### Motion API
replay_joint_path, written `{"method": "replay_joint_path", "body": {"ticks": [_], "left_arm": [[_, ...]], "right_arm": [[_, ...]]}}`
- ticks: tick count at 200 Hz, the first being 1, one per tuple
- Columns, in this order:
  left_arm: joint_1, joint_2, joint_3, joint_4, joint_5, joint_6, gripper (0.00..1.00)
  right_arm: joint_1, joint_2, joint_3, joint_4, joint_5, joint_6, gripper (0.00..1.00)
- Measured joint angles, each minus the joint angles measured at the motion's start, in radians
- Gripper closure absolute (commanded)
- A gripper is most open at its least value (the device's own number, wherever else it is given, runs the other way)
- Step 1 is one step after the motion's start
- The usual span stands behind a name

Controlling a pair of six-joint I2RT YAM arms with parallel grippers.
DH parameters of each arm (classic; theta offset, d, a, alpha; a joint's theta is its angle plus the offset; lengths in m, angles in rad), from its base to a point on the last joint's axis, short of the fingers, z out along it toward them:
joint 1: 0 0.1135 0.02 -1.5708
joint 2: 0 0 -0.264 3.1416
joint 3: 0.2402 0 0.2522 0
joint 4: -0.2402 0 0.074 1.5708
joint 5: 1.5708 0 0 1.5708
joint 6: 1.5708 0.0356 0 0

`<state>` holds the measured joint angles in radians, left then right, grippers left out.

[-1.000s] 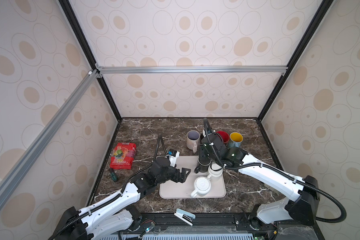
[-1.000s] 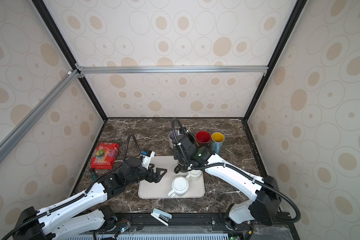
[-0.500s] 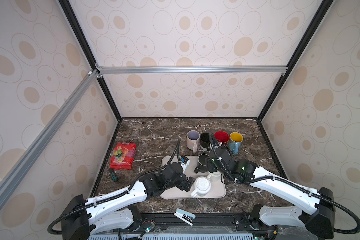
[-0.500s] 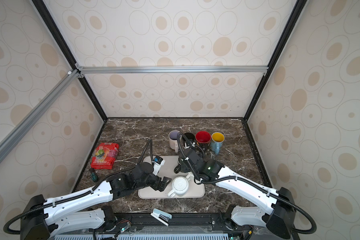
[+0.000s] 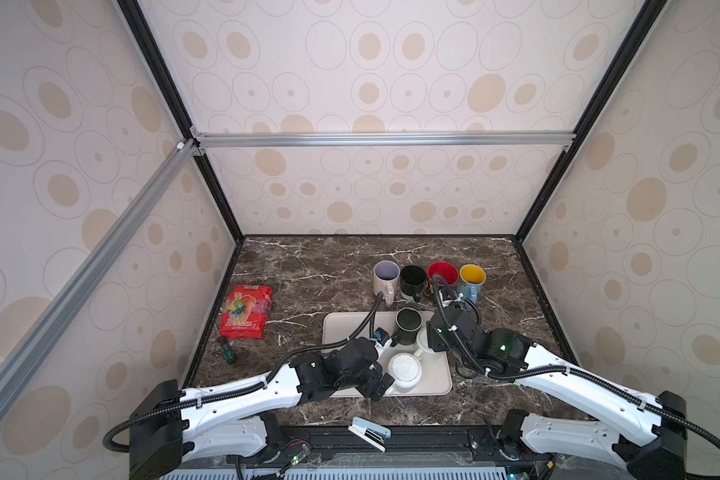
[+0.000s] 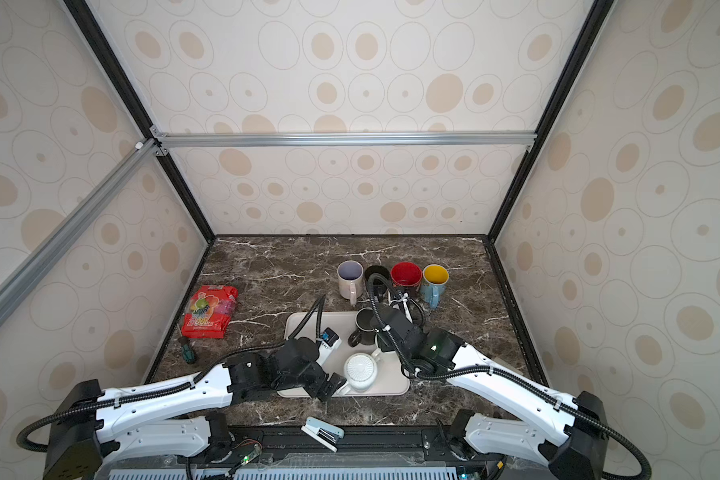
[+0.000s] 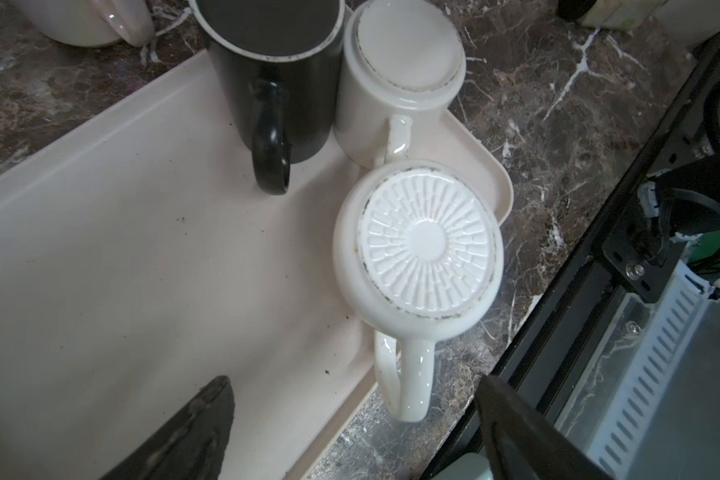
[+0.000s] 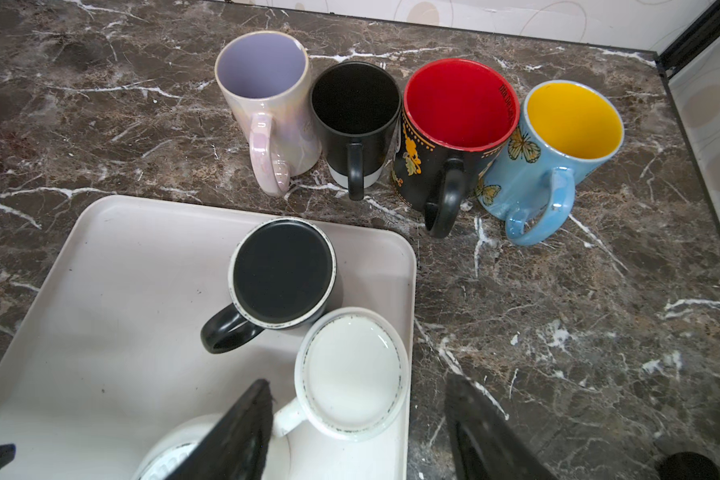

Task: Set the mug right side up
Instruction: 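Lower the left gripper onto the upside-down white mug's base and close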

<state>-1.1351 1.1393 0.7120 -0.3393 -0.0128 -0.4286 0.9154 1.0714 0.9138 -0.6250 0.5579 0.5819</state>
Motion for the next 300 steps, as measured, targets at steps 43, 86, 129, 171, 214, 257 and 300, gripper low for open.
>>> {"method": "replay_joint_path", "body": {"ticks": [43,86,129,171,214,257,300], "left_arm": [[-0.068,0.082,0.014,-0.018,-0.044,0.002,0.24],[-0.085,0.140,0.018,-0.032,-0.074,0.006,0.35],[-0.090,0.163,0.024,-0.014,-0.063,0.004,0.45],[-0.091,0.213,0.044,0.013,-0.049,0.001,0.60],[-0.093,0.258,0.079,0.008,-0.045,-0.003,0.68],[-0.094,0.272,0.097,-0.007,-0.050,-0.004,0.68],[-0.094,0.294,0.097,-0.009,-0.053,-0.014,0.71]], "right_arm": [[0.000,-0.022,0.000,-0.014,0.000,0.021,0.33],[0.000,-0.042,-0.013,-0.027,0.000,0.043,0.34],[0.000,-0.062,-0.055,-0.027,-0.006,0.066,0.34],[0.000,-0.081,-0.068,-0.030,-0.017,0.074,0.35],[0.000,-0.122,-0.116,-0.018,-0.030,0.085,0.36],[0.000,-0.129,-0.140,-0.010,-0.035,0.088,0.36],[0.000,-0.129,-0.140,0.008,-0.042,0.087,0.37]]}}
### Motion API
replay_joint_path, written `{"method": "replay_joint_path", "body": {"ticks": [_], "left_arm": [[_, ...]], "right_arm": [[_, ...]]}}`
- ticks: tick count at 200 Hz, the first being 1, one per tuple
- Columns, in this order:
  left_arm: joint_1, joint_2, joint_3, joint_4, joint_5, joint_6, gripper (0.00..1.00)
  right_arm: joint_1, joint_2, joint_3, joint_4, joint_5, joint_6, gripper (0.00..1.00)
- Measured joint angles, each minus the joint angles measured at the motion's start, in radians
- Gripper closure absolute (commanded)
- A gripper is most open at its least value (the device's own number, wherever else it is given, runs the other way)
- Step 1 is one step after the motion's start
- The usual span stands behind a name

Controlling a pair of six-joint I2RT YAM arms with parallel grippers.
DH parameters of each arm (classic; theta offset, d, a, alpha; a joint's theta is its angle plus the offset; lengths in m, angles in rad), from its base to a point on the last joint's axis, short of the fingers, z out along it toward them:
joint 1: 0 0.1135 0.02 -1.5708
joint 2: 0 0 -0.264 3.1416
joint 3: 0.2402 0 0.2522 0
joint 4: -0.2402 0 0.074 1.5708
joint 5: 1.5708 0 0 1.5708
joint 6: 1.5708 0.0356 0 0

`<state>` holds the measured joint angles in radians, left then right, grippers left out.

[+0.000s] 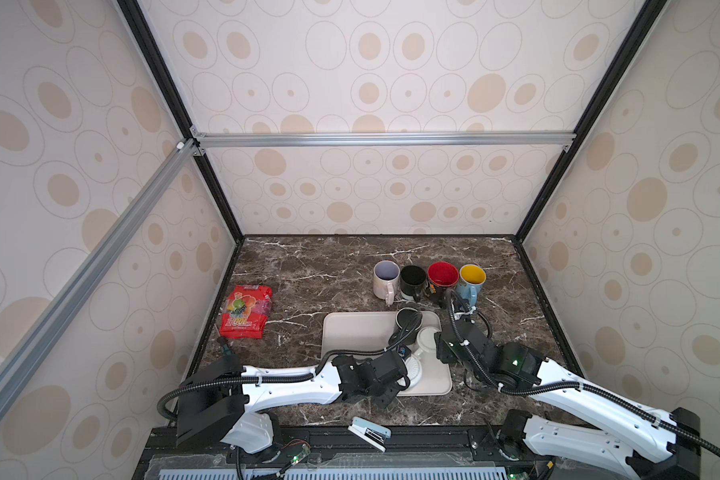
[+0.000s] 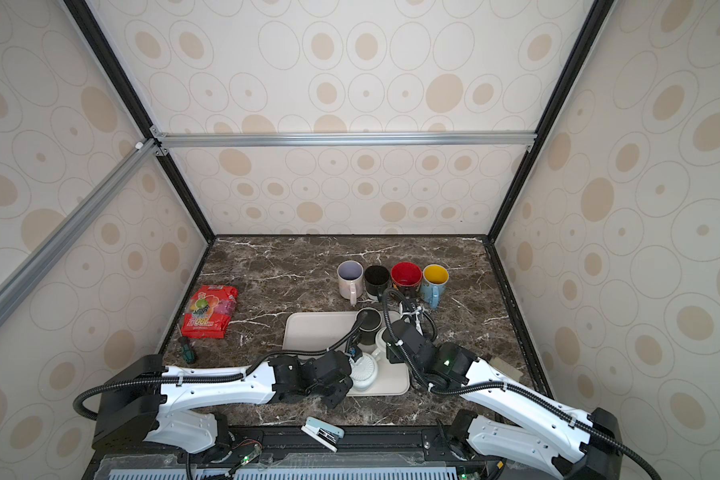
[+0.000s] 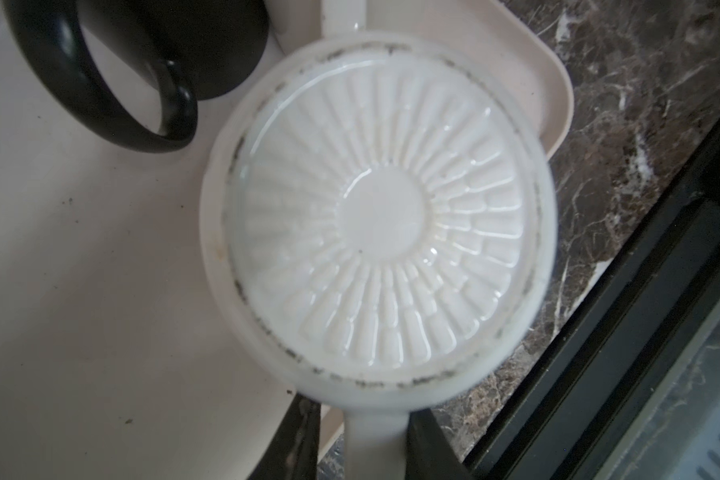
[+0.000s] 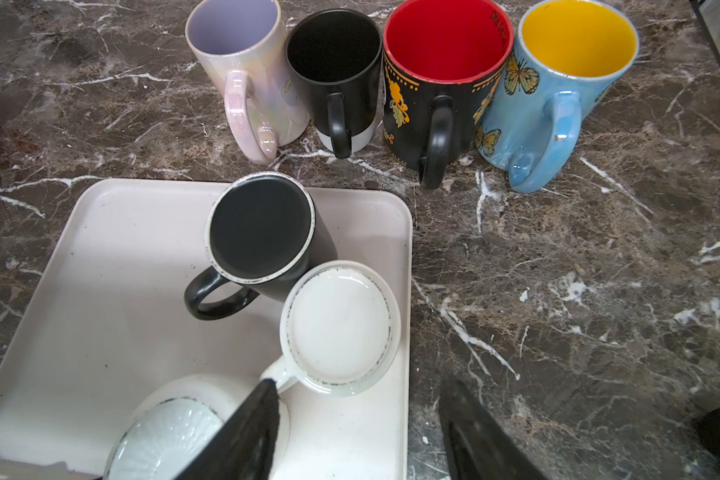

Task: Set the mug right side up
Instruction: 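Lower the left gripper onto the upside-down white mug's base and close, then lift the white mug off the tray with the left gripper while the right approaches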

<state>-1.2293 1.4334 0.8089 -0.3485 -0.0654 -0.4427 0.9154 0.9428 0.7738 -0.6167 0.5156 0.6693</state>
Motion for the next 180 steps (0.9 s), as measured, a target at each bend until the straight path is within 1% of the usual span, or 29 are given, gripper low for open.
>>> {"method": "replay_joint_path", "body": {"ticks": [14,48,84,106,152,180], "left_arm": [[0.000,0.003,0.000,0.001,0.000,-0.006,0.73],[0.000,0.003,0.000,0.007,0.001,-0.013,0.75],[-0.001,0.003,0.000,0.011,0.005,-0.016,0.88],[-0.002,0.003,0.000,0.011,-0.001,-0.016,1.00],[-0.002,0.000,0.000,0.000,-0.024,-0.016,1.00],[-0.002,-0.045,-0.001,-0.037,-0.039,-0.016,1.00]], "right_arm": [[0.000,0.000,0.000,0.005,-0.005,0.000,0.38],[0.000,-0.001,0.000,0.011,-0.023,0.000,0.41],[0.000,-0.004,-0.005,0.014,-0.042,0.001,0.43],[0.000,-0.006,-0.006,0.014,-0.049,0.004,0.43],[0.000,-0.011,-0.006,0.014,-0.061,0.012,0.45],[0.000,-0.012,-0.006,0.014,-0.073,0.017,0.47]]}}
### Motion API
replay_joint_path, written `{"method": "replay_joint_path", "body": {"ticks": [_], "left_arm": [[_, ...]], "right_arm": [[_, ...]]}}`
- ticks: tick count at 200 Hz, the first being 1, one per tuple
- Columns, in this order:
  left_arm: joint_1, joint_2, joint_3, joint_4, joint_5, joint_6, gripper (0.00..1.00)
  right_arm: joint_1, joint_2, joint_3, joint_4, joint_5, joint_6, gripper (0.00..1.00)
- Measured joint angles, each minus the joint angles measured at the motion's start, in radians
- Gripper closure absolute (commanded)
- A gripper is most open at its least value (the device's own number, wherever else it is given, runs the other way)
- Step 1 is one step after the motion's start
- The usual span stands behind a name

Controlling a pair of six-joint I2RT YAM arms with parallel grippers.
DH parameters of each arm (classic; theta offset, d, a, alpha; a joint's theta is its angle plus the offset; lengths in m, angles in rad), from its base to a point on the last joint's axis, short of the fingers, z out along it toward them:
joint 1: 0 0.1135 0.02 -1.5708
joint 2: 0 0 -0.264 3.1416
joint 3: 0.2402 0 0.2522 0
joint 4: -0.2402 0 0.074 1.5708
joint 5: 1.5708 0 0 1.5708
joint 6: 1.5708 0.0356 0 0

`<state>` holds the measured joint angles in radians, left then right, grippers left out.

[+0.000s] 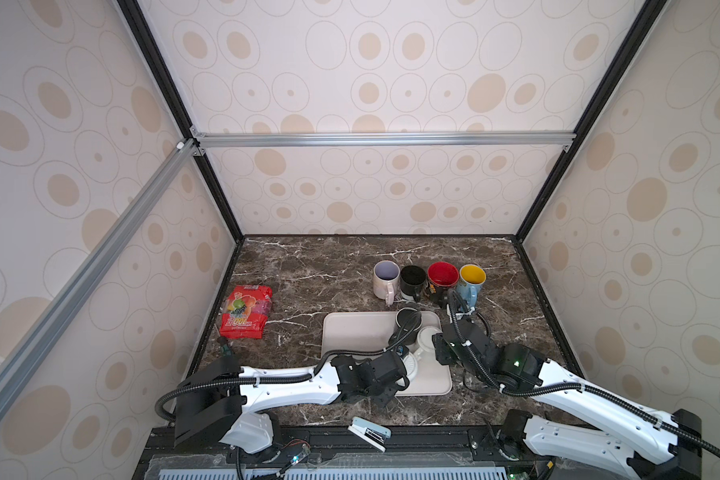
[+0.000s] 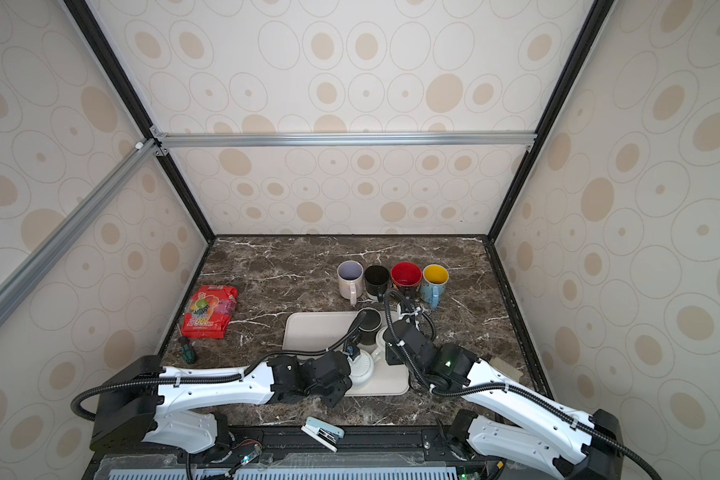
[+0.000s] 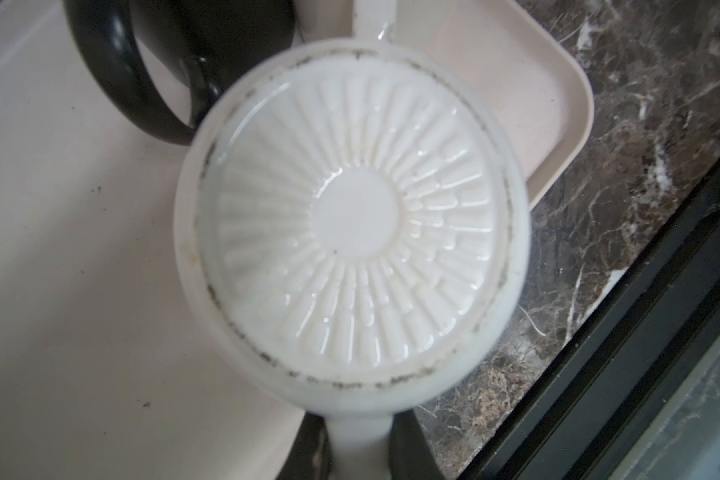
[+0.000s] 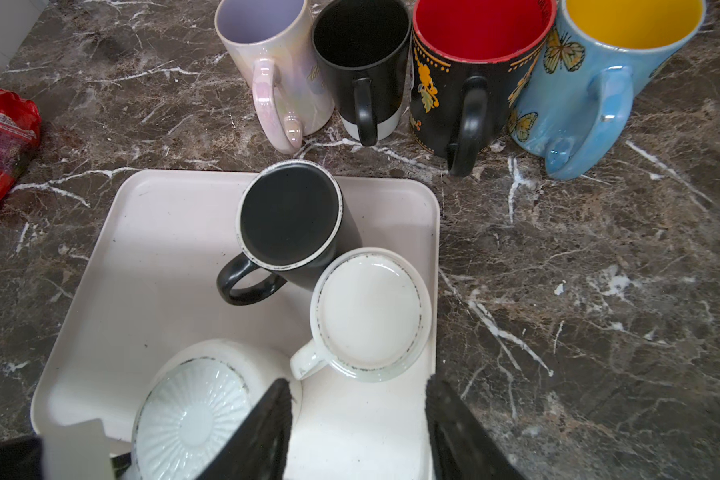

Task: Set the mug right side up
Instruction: 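Lift the white mug off the tray with the left gripper while the right approaches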

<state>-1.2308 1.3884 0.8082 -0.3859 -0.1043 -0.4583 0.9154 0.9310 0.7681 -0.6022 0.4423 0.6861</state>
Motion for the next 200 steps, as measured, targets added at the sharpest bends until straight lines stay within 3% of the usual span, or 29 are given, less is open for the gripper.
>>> {"method": "replay_joint_path", "body": {"ticks": [141,200], "left_arm": [[0.020,-0.245,0.042,-0.133,-0.108,0.003,1.00],[0.182,-0.351,0.064,0.018,-0.061,0.002,1.00]], "right_arm": [[0.000,-0.061,0.047,-0.012,-0.023,0.001,0.47],[0.000,-0.116,0.029,0.035,-0.058,0.005,0.46]]}}
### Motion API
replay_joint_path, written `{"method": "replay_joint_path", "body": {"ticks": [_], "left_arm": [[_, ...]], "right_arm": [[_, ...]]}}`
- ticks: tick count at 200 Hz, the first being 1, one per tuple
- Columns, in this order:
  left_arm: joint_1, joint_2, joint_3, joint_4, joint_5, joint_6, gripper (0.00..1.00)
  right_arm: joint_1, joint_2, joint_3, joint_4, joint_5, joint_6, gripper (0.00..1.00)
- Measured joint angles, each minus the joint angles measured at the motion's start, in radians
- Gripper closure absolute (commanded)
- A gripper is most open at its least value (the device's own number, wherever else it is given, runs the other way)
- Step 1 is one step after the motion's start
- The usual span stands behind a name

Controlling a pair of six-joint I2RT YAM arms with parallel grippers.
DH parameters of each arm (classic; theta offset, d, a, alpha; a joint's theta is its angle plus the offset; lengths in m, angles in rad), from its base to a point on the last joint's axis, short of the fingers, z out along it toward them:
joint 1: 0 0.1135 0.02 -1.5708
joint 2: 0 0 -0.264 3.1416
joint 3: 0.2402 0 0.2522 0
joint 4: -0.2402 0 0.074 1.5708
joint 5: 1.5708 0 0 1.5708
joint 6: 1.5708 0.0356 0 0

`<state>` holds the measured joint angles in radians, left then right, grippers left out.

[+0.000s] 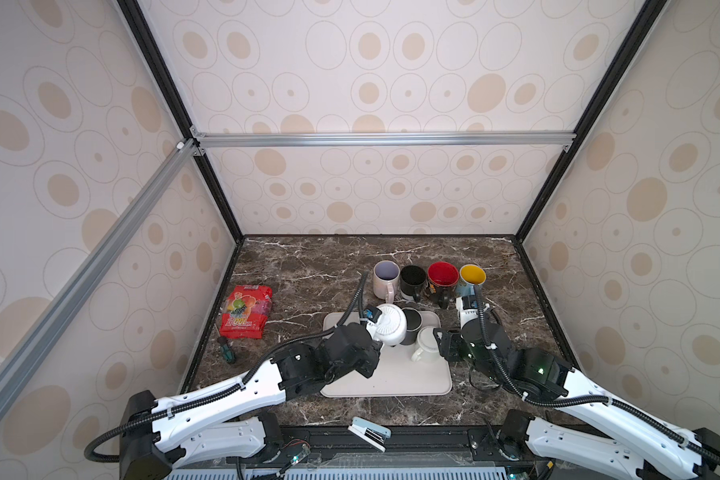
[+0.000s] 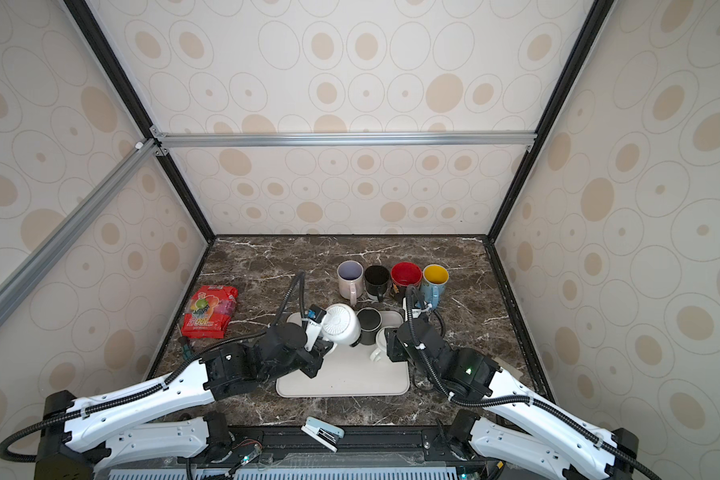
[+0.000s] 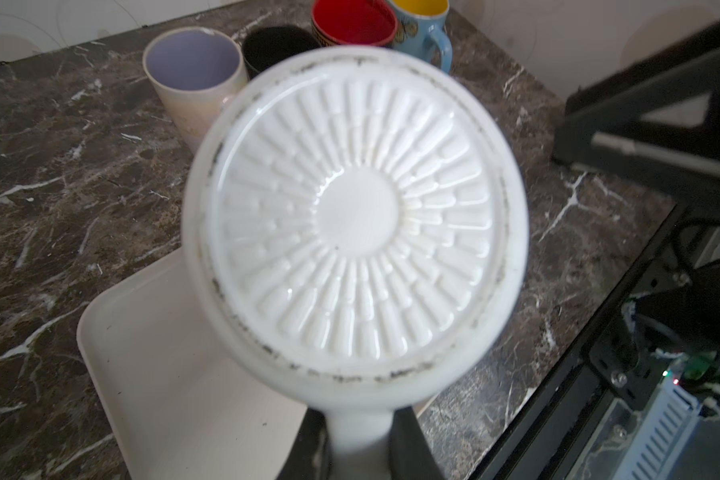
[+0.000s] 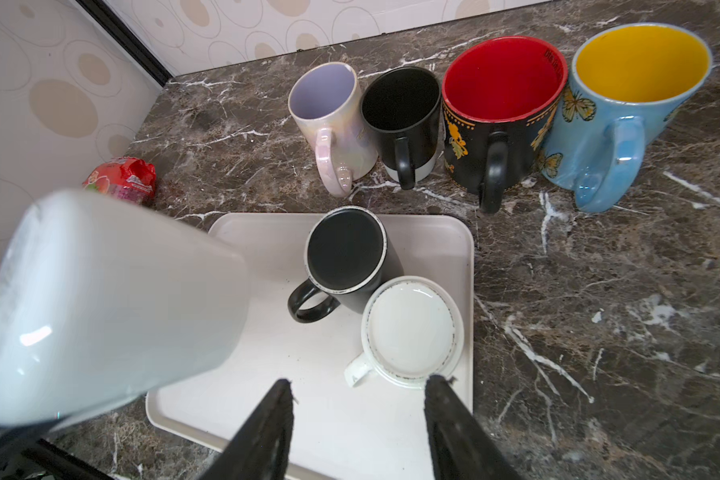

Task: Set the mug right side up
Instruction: 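Lift the white mug off the tray with the left gripper while the right approaches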

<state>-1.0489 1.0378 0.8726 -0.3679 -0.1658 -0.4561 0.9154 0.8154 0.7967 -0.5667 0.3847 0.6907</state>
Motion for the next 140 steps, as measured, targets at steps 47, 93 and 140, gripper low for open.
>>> {"method": "replay_joint_path", "body": {"ticks": [47,93,140], "left_arm": [[0.158,-0.008,0.041,0.163,0.142,-0.004,1.00],[0.246,-0.009,0.049,0.364,0.348,-0.096,1.00],[0.287,-0.027,-0.018,0.628,0.519,-0.247,1.00]], "right_arm": [[-0.011,-0.014,-0.076,0.127,-0.106,-0.003,0.44],[-0.139,-0.060,-0.248,0.472,-0.378,0.032,0.44],[-0.249,-0.022,-0.337,0.918,-0.668,0.153,0.41]]}}
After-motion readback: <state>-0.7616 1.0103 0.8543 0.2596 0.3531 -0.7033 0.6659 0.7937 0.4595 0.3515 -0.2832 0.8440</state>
